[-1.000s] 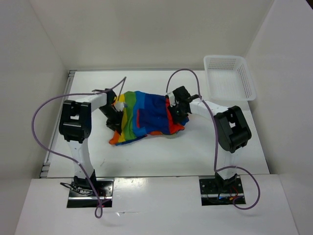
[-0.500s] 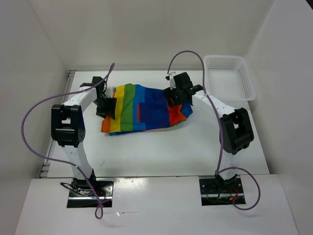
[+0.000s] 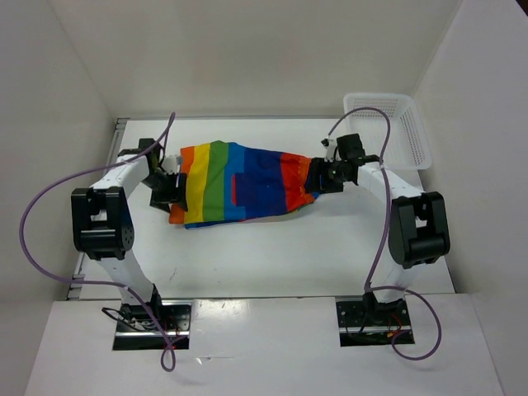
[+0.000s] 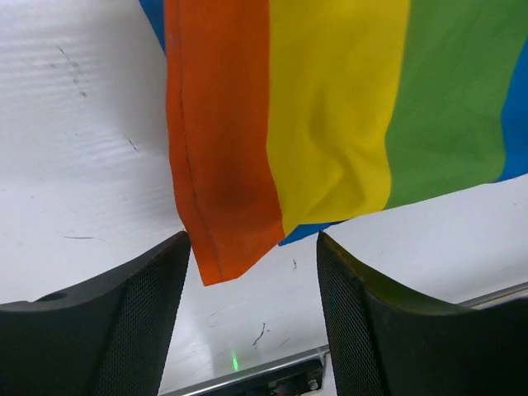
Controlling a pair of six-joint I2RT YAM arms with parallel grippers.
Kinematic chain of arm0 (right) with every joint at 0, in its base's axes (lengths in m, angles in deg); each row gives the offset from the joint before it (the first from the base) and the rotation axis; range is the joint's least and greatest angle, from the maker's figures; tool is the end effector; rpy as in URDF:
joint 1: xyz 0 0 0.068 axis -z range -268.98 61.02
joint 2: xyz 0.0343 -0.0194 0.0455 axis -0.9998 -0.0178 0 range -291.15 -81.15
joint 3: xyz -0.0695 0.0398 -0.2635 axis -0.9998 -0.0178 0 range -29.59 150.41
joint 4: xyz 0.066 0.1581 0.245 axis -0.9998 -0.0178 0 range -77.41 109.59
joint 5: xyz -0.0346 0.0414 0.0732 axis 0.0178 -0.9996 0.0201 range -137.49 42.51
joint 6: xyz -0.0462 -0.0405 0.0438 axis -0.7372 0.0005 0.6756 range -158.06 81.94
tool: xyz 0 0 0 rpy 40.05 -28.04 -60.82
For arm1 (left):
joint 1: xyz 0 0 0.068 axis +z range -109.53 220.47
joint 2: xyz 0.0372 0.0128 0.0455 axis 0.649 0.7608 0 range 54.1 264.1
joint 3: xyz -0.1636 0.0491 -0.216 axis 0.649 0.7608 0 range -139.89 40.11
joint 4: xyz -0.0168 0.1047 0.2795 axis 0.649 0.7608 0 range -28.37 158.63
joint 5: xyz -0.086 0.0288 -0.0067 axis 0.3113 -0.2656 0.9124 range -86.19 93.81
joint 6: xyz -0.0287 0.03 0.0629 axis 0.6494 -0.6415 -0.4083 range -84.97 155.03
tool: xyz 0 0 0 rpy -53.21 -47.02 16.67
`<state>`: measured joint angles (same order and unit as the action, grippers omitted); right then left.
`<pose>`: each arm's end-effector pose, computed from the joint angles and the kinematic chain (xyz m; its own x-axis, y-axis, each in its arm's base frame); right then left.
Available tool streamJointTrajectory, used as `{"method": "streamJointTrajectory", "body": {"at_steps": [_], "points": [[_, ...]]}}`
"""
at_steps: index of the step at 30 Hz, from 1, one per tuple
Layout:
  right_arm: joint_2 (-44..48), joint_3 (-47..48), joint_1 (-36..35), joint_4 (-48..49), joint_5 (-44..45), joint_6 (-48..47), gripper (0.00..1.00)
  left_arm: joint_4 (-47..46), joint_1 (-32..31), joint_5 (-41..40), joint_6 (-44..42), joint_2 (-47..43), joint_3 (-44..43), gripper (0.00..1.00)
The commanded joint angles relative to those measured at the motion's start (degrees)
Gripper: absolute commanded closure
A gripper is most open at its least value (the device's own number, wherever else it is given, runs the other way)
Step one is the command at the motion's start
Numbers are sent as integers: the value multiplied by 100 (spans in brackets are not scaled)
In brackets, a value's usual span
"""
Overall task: Fold and stack the shorts
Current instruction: Fold the shorts
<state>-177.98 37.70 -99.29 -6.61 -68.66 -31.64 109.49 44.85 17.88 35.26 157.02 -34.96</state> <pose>0.3934 0.0950 0.1799 -0.8490 -0.0486 -0.5261 -0.2738 0.8921 0.3595 0.3929 0.0145 0.1620 -0.9661 -0.0781 -0.2460 -0.0183 0.9715 -0.2365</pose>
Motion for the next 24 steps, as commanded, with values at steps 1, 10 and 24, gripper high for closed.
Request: {"method": "streamJointTrajectory", "body": {"at_steps": [1,10,24], "points": [[16,-171,-24,360,-634,474,35,75,212,220,-23,158,106,29],[-107,-567,-24,712,-669,808,34,391,529,535,-23,607,220,28],[-942,-225,-24,1090,-722,1301,32,699,529,861,-23,905,212,47]]}}
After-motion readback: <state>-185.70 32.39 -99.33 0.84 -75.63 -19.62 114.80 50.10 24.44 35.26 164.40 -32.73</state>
